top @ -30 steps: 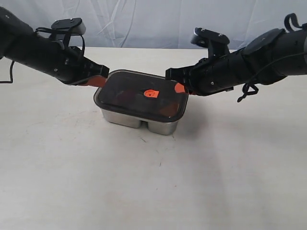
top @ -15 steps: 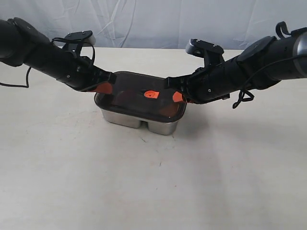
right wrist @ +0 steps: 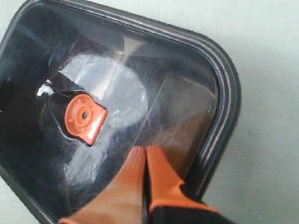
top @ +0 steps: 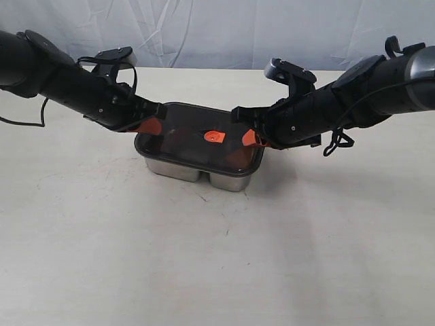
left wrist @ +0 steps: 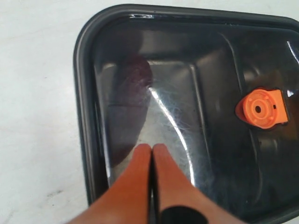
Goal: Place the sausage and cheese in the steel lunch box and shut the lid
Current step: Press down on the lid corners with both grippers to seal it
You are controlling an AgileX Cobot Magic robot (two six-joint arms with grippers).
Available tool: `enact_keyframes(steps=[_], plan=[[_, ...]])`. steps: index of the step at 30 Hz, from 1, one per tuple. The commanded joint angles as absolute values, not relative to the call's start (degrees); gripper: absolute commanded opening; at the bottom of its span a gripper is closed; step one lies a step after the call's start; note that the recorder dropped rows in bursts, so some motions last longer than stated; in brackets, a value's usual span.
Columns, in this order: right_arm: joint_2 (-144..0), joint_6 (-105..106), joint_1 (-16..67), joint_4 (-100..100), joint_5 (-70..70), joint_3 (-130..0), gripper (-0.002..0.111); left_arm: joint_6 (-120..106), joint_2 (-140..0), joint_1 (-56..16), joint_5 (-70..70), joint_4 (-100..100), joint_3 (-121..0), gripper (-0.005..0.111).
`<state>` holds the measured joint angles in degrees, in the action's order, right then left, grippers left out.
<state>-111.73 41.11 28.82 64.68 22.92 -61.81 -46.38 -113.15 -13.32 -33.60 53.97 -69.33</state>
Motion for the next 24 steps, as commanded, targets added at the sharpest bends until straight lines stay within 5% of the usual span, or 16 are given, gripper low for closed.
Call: enact_keyframes(steps=[1,16,24], plan=[[-114.5,39.2,28.7,60.4,23.9,-60.8,-0.001,-46.4,-114.7,-13.3,-34.9,51.4,-68.6,0.000],[-113.7,37.3,28.7,58.2,23.6,-60.8,-0.001,-46.7,-114.0,-13.2,-34.0,51.8,-69.0,0.000],[-100.7,35.2,26.7,42.1,25.5,-60.9,-0.001,-51.9,-97.3,-13.1,-29.7,50.4,-69.2,0.000]])
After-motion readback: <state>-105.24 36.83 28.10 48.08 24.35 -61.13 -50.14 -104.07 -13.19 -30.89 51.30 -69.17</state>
